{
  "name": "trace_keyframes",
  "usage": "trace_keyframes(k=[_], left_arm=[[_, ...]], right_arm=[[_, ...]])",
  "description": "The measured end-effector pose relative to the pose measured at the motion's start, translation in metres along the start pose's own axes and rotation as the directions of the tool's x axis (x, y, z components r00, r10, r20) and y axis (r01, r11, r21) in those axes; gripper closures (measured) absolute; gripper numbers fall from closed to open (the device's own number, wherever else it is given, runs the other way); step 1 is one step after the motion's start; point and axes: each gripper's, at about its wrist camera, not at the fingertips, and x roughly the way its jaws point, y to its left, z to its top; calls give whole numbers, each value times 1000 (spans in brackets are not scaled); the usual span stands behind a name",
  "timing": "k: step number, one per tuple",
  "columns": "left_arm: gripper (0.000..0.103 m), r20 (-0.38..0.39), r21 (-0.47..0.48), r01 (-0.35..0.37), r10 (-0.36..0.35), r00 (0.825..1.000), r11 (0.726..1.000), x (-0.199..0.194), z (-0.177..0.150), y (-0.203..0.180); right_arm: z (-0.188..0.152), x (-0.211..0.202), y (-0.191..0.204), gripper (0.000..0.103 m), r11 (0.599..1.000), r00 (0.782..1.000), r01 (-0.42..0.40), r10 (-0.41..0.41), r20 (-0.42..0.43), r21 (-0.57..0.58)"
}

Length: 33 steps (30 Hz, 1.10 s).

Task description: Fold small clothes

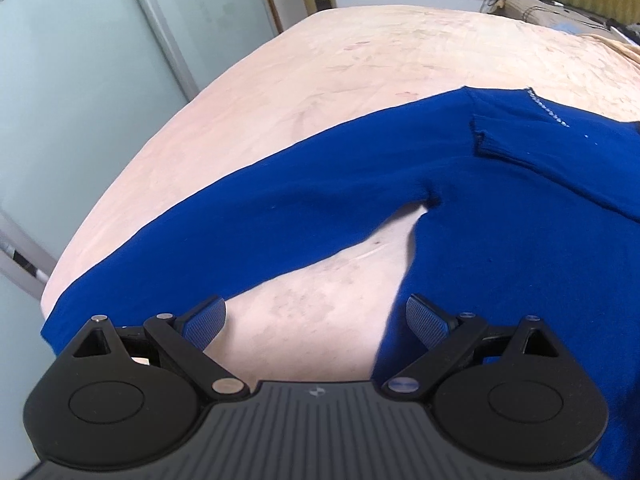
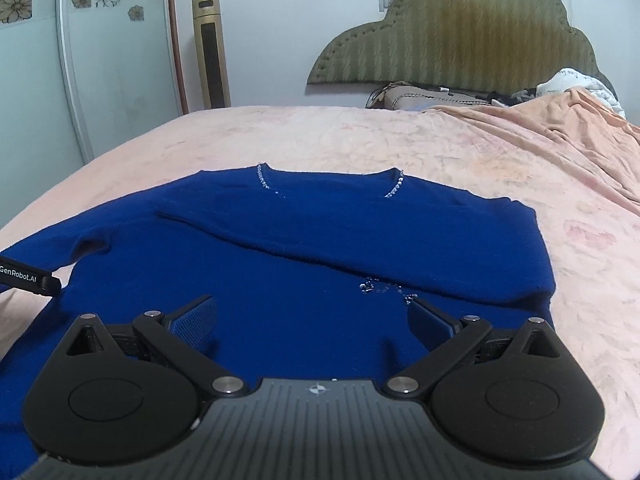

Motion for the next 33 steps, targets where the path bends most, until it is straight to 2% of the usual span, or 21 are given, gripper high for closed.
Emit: trace_keyframes(k=[2,5,9,11,12,13,16,17,20,21,26,28,29,30,31,32,33], left_arm=[[5,-8,-44,9,-10,1000,999,-1,-2,9],[5,-17,-140,58,-61,998,989,0,-9,32],[5,-2,-289,61,-65,998,955,6,-25,75],[5,10,-391,96,-101,995,916,10,-35,104],[5,12,-448,120,-128,992,886,14,-40,117],[5,7,-520,132,-150,989,844,19,-47,134],[6,20,-644,119,-138,990,756,29,-62,166],[6,46,-662,125,-126,991,739,29,-65,174],[6,51,-681,72,-51,997,729,32,-65,187],[6,55,-689,75,-50,997,721,34,-65,192],[7,116,-782,149,-93,989,605,44,-69,222],[29,109,-822,132,-76,991,554,48,-71,233],[49,92,-836,107,-55,994,538,48,-71,234],[64,69,-849,75,-32,997,523,50,-70,238],[73,49,-856,50,-15,999,515,50,-70,239],[87,26,-860,22,1,1000,510,51,-69,240],[94,9,-859,1,13,1000,511,52,-67,241]], right_arm=[[-1,-1,0,0,1000,1000,-5,5,4,-4],[-3,-2,0,0,999,999,-36,36,4,2],[-4,-3,7,0,997,997,-77,77,5,-10],[-4,-3,12,0,996,996,-92,92,3,-20],[-4,-3,14,0,995,995,-99,99,2,-25],[-4,-3,16,0,994,994,-106,106,2,-27],[-4,-2,20,0,992,993,-120,120,-1,-30],[-4,-2,22,0,992,993,-121,121,0,-29],[-4,-3,25,0,992,992,-125,125,1,-26],[-4,-4,25,0,992,992,-126,126,1,-26],[-5,-5,26,0,993,993,-115,115,-3,-23],[-5,-4,25,0,994,994,-111,111,-6,-16],[-5,-4,24,0,994,994,-111,111,-9,-12],[-6,-3,24,0,994,994,-112,112,-11,-8],[-6,-3,23,0,993,993,-115,115,-15,-5],[-7,-2,23,0,993,993,-117,117,-17,-3],[-7,-2,23,0,993,993,-118,118,-19,-1]])
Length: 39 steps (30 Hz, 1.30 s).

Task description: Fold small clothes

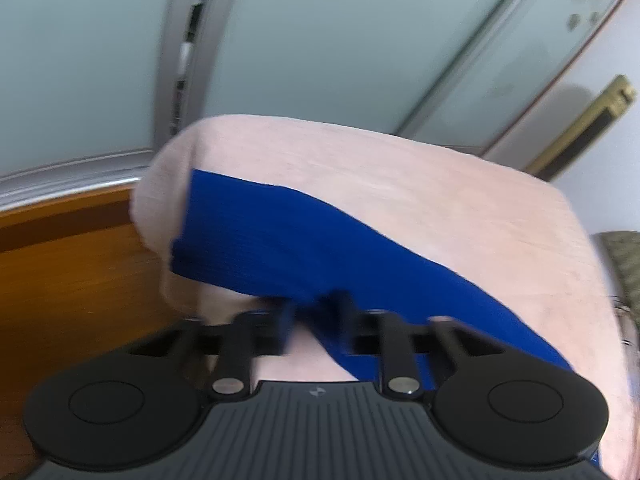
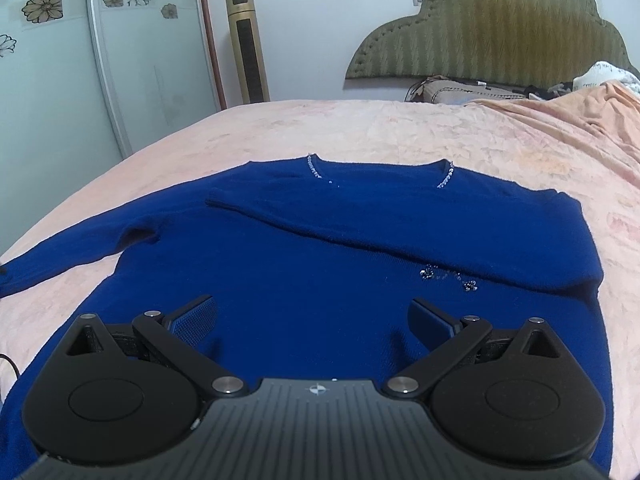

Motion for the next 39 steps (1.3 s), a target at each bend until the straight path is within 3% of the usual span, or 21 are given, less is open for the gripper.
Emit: trace_keyframes(k=[4,7,9,10,12,13,16,17,19,20,21,24,26,27,29,31,32,33,35,37,39], left_arm=[[99,63,49,-34,31,998,998,-7,1,-16],[99,208,214,-47,2,978,976,-28,-9,-58],[99,276,375,-3,-109,955,927,-50,-26,-99],[99,290,460,32,-184,939,887,-62,-38,-121],[99,266,629,114,-351,898,769,-86,-70,-165],[99,224,710,161,-437,871,686,-98,-91,-185],[99,-34,875,325,-625,780,358,-125,-163,-230],[98,-147,898,374,-643,751,233,-129,-190,-239],[94,-347,903,429,-603,719,-9,-131,-244,-249],[93,-408,894,439,-567,716,-89,-130,-267,-249],[93,-445,887,438,-534,719,-149,-127,-287,-245],[93,-513,858,448,-475,715,-251,-125,-313,-229],[92,-527,850,453,-462,713,-271,-121,-308,-218],[92,-516,856,448,-461,722,-257,-115,-300,-219],[85,-474,878,443,-457,753,-180,-103,-283,-222],[64,-434,887,459,-448,782,-58,-85,-254,-222],[45,-416,882,471,-445,793,13,-76,-237,-223],[35,-400,874,481,-447,800,78,-68,-223,-223],[35,-367,864,476,-442,818,165,-55,-205,-227],[35,-319,883,425,-408,856,201,-46,-200,-234],[35,-279,906,373,-380,882,201,-38,-203,-235]], right_arm=[[-1,0,-2,0,1000,1000,0,0,-2,3],[-1,-2,-6,0,1000,1000,10,-10,0,9],[-2,-4,-11,0,1000,1000,21,-21,2,19],[-2,-5,-15,0,999,1000,29,-29,2,30],[-3,-7,-24,0,998,999,43,-43,5,55],[-3,-8,-28,0,996,999,51,-51,7,67],[-4,-15,-43,0,991,995,93,-96,19,100],[-4,-18,-50,0,987,993,115,-118,22,112],[-5,-25,-62,0,978,986,158,-164,30,134],[-6,-29,-69,0,972,981,185,-191,33,148],[-7,-32,-75,0,965,976,206,-214,33,160],[-10,-44,-97,0,939,958,273,-285,31,208],[-11,-48,-108,0,927,952,289,-304,25,237],[-10,-48,-112,0,927,955,279,-294,23,251],[-6,-41,-115,0,930,971,222,-239,23,293],[-1,-30,-118,0,929,990,109,-133,43,353],[3,-23,-118,0,925,995,57,-82,52,375],[8,-13,-118,0,918,998,3,-28,58,397],[21,4,-111,0,917,999,-1,-19,47,398],[38,19,-91,0,947,994,91,-104,26,308],[53,38,-64,0,969,984,176,-179,4,176]])
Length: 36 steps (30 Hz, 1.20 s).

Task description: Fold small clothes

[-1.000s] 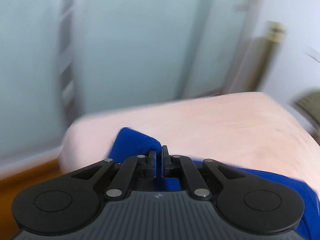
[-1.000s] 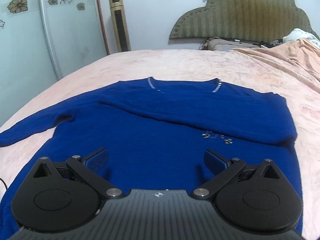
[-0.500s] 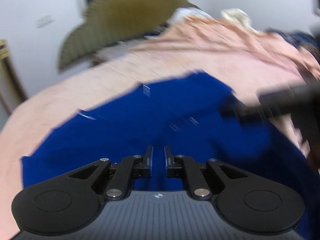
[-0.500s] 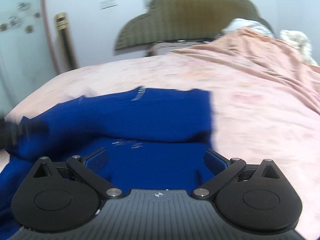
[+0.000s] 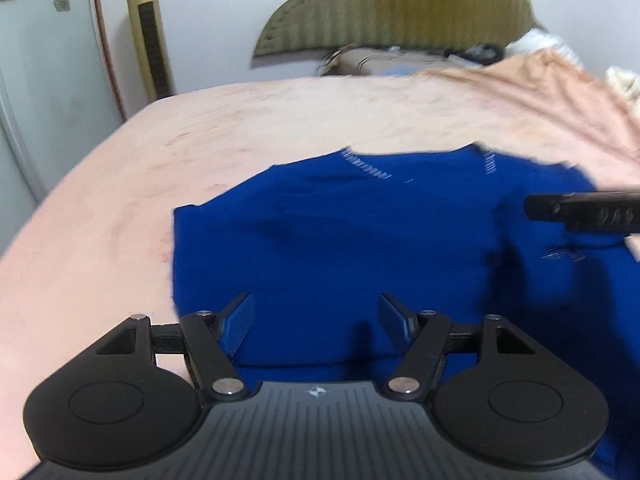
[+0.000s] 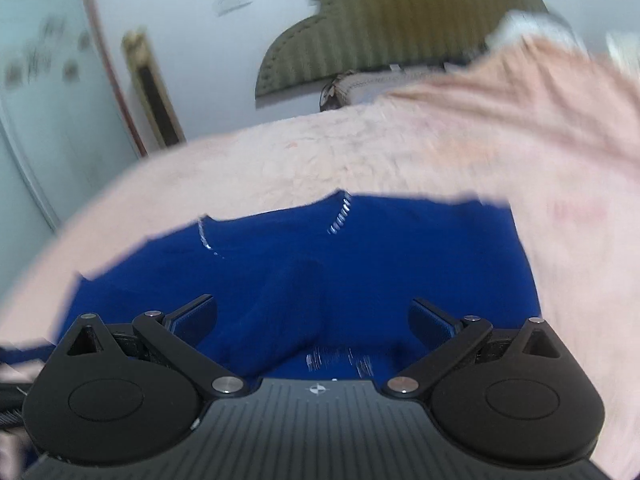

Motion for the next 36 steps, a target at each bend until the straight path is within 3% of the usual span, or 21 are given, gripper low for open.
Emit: trace_keyframes(k=[3,6,7,8,10,13,14,15,16,18,19,21,23,26,29,31,32,33,35,36], left_arm=[[35,-61,36,-22,24,998,999,9,-6,6],[35,-57,72,-15,19,998,997,12,-12,5],[35,-48,85,-10,14,999,996,12,-16,5],[35,-47,91,-6,10,999,996,12,-18,6],[35,-51,77,8,-4,999,997,13,-20,9],[35,-61,41,27,-25,998,999,16,-18,14],[35,-61,37,30,-27,998,999,18,-19,14],[35,-62,35,30,-28,998,999,18,-19,15],[35,-62,34,29,-27,998,999,17,-19,14],[35,-64,32,27,-25,998,999,14,-19,14],[35,-64,31,28,-26,998,999,13,-19,14],[35,-64,21,33,-31,997,999,10,-19,16],[35,-65,9,37,-36,997,999,8,-19,18],[35,-63,1,35,-35,997,999,7,-18,19],[35,-57,2,29,-29,998,1000,6,-16,18],[35,-43,2,18,-18,999,1000,6,-14,19],[35,-38,3,11,-11,999,1000,7,-12,21],[35,-36,3,3,-3,999,1000,9,-9,23],[35,-31,-7,-15,15,999,1000,14,-3,29],[35,-31,-16,-25,24,999,1000,17,1,33]], right_arm=[[-2,25,47,1,966,995,83,-92,-24,-243],[-20,35,65,1,881,971,214,-239,-8,-423],[-24,31,57,1,873,960,257,-281,3,-414],[-25,21,41,0,891,955,277,-295,5,-360],[-24,-4,-4,1,937,948,313,-318,-11,-158],[-23,-39,-52,0,866,865,500,-500,40,18],[-21,-48,-61,0,859,858,507,-511,56,63],[-18,-58,-70,0,872,872,474,-484,73,120],[-16,-64,-78,0,900,905,396,-416,86,181],[-15,-62,-90,0,939,972,192,-222,78,284],[-16,-54,-95,1,940,993,74,-102,67,334],[-22,-37,-99,2,899,996,-87,71,53,429],[-25,-15,-99,7,863,984,-169,178,25,477],[-22,4,-102,17,880,988,-133,156,-13,455],[-16,19,-102,30,889,981,-160,193,-34,430],[-14,24,-91,44,915,978,-163,200,-63,370],[-14,24,-86,57,928,978,-155,192,-78,338],[-14,22,-82,76,943,979,-144,179,-93,301],[-17,12,-70,91,962,982,-125,154,-107,242],[-16,8,-69,92,965,982,-135,161,-102,225]])
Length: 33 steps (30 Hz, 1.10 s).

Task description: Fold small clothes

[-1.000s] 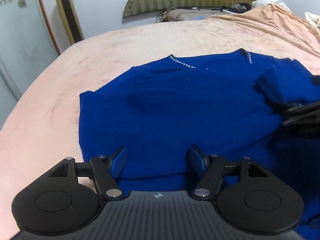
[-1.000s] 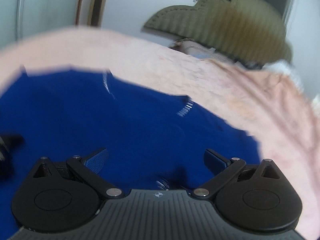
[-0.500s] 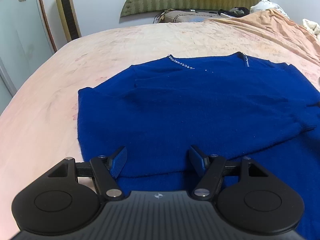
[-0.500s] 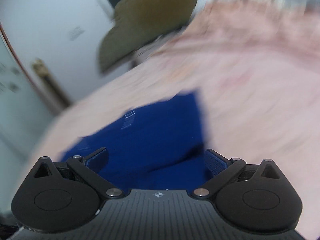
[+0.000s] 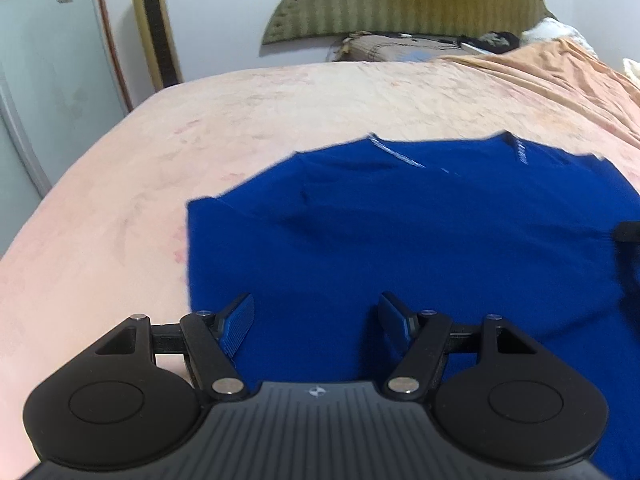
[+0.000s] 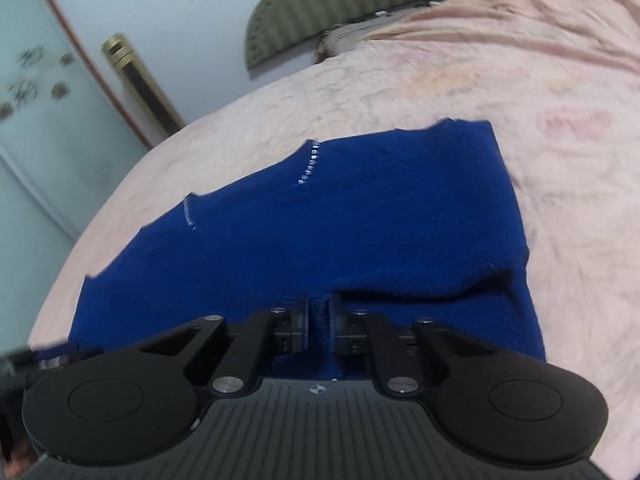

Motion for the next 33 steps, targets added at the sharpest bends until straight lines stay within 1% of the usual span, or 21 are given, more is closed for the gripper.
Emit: trace_keyframes(k=[3,5,9,11,12,14,17,19,20,21,22,23,25,26,27,28,29,30,31,32,33], left_arm=[[35,-6,-51,-41,41,999,998,9,12,12],[35,1,-89,-67,67,998,994,10,18,18],[35,32,-144,-113,119,992,983,9,33,25],[35,33,-165,-124,131,991,979,12,38,29],[35,31,-169,-128,135,990,977,14,40,30],[35,22,-170,-149,155,988,974,19,43,30],[35,9,-164,-177,181,984,971,28,45,29],[35,-13,-150,-195,195,981,969,39,45,27],[35,-30,-147,-203,201,979,968,44,46,26],[35,-44,-147,-203,198,979,968,48,46,26],[35,-48,-148,-191,186,981,970,49,46,25],[35,-47,-145,-181,176,983,973,50,46,24],[35,-46,-126,-190,186,982,974,55,46,21],[34,-47,-115,-200,196,980,973,58,46,19],[34,-47,-100,-205,202,978,974,61,45,17],[33,-54,-81,-218,214,975,973,66,45,14],[32,-61,-73,-234,230,971,970,67,45,13],[33,-53,-73,-234,230,972,970,63,45,12],[33,-45,-71,-230,227,973,971,58,45,13],[33,-31,-68,-221,219,975,973,49,45,12],[33,-8,-69,-210,210,978,975,39,45,13]], right_arm=[[7,-18,13,92,998,999,-6,8,32,-67],[20,-25,28,93,992,998,-11,19,61,-128],[58,-28,50,93,977,989,-25,54,136,-213],[75,-33,50,93,976,980,-20,62,190,-216],[81,-32,45,93,979,978,-6,48,204,-202],[89,-26,26,93,989,978,36,-6,210,-143],[90,-12,-11,93,988,976,141,-128,175,-63],[85,-4,-32,93,984,973,178,-174,149,-17],[83,1,-41,89,983,975,184,-183,130,5],[79,5,-48,82,982,976,190,-191,108,17],[77,9,-52,77,974,969,226,-228,93,27],[73,8,-51,69,963,957,266,-268,109,32],[68,-4,-46,69,945,926,324,-325,193,34],[66,-10,-41,68,947,922,319,-318,221,28],[66,-12,-37,64,959,933,282,-276,232,9],[67,-9,-33,60,974,953,226,-216,210,-23],[68,-2,-32,55,982,969,184,-173,174,-45],[67,9,-30,52,986,982,156,-148,117,-57],[66,20,-29,52,985,985,162,-158,65,-57],[65,31,-31,52,979,980,197,-195,31,-59],[63,36,-34,52,965,967,255,-253,36,-58]])
